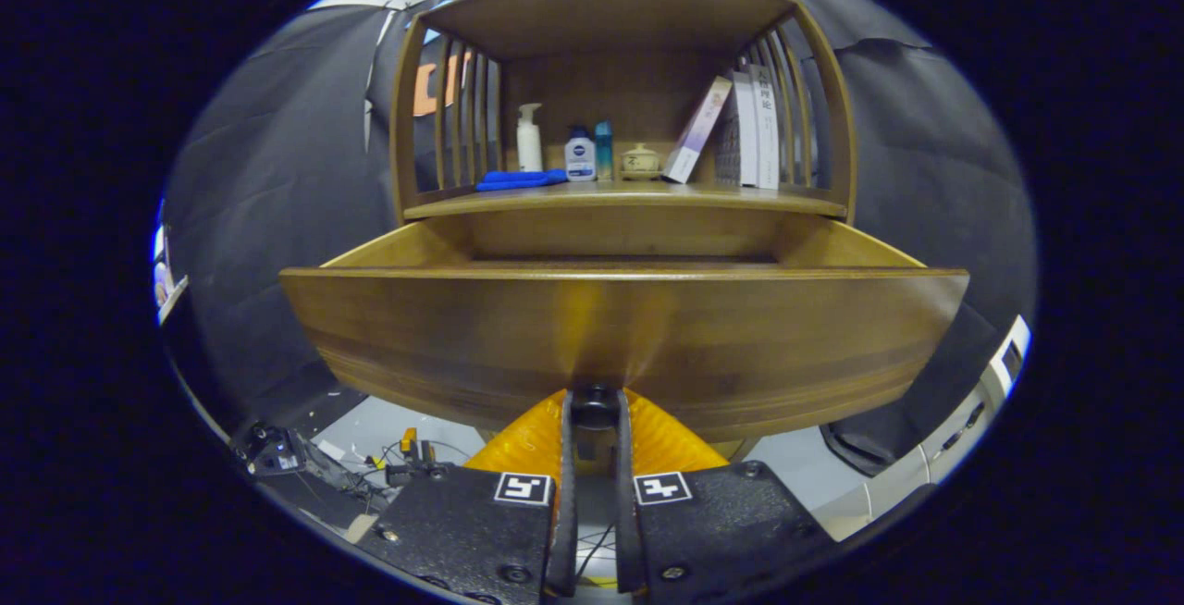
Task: Pull open the drawer, take out the items inside it, and place them on the countertop above the cabinet.
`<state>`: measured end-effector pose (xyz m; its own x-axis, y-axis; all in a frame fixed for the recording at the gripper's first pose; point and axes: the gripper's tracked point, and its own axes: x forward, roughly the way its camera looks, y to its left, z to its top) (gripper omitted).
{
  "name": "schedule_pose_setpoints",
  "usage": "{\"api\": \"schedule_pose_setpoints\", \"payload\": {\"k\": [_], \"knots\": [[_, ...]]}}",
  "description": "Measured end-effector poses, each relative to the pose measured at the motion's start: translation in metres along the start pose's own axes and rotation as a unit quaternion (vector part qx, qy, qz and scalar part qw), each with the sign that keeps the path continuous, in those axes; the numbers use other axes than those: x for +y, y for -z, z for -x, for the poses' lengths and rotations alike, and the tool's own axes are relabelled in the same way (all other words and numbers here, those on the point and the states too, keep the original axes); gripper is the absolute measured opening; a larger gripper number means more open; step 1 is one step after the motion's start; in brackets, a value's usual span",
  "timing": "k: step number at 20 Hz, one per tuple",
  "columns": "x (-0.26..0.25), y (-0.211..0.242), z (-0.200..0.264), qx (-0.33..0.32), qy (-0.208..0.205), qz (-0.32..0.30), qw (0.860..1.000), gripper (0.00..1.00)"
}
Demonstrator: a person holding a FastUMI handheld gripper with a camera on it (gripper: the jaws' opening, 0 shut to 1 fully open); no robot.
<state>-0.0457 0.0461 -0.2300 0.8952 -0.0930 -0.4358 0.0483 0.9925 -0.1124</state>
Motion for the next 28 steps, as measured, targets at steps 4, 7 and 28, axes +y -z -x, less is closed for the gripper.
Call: {"api": "schedule_pose_setpoints", "payload": {"k": [4,7,28], "knots": [[-0.002,-0.012,0.024,0.014,-0.012,0.007,1.0,0.3],[-0.001,-0.047,0.051,-0.022,-0.021,0.052,0.998,0.33],[-0.068,-0.11,-0.056,0.193,-0.052,0.116,0.973,0.74]]}}
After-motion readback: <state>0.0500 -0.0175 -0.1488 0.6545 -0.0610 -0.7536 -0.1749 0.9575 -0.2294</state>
